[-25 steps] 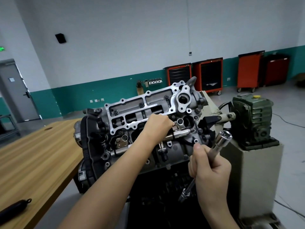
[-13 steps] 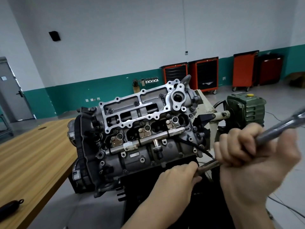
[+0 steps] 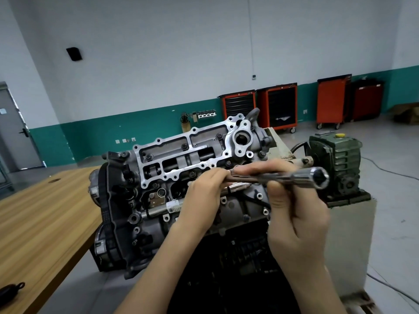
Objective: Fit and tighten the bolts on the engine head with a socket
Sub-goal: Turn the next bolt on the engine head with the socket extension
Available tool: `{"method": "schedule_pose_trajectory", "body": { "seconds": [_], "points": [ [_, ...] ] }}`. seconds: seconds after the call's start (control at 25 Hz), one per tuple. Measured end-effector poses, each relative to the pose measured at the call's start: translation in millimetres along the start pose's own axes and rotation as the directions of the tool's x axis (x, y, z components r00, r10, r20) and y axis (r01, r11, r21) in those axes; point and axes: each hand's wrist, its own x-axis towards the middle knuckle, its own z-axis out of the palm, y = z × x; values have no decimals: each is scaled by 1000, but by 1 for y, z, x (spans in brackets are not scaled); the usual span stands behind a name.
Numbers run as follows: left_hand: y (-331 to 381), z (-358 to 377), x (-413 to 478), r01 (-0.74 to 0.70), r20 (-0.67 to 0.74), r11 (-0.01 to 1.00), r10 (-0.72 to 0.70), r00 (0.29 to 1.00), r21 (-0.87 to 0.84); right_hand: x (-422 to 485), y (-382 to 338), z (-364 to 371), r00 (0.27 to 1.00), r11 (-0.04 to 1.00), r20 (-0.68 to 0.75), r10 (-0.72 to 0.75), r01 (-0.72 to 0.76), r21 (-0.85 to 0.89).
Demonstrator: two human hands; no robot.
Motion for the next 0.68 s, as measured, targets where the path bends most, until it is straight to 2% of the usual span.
{"method": "schedule_pose_trajectory", "body": {
  "seconds": [0.08, 0.16, 0.28, 0.32, 0.4, 0.6, 0.68],
  "points": [
    [-15, 6, -1, 41, 17, 999, -42, 999, 28, -3, 3, 9, 997, 999, 58, 42, -40, -27],
    [-23, 11, -2, 10, 42, 990, -17, 999, 143, -4, 13, 4, 995, 999, 98, 36, -34, -24],
    [-38, 10, 7, -128, 136, 943, 90, 987, 306, -9, 22, 17, 996, 993, 51, 73, -68, -92],
    [-42, 8, 10, -134, 188, 931, 72, 980, 340, -12, 24, 21, 995, 994, 24, 92, -90, -68],
    [-46, 7, 12, -144, 247, 926, 58, 967, 349, -16, 30, 24, 995, 995, -7, 95, -95, -44],
    [-48, 8, 11, -122, 214, 952, 62, 975, 280, -24, 31, 33, 978, 989, 190, 89, -63, -137],
    [-48, 9, 10, -119, 204, 953, 62, 977, 279, -20, 34, 30, 989, 987, 144, 26, -3, -159]
  ]
}}
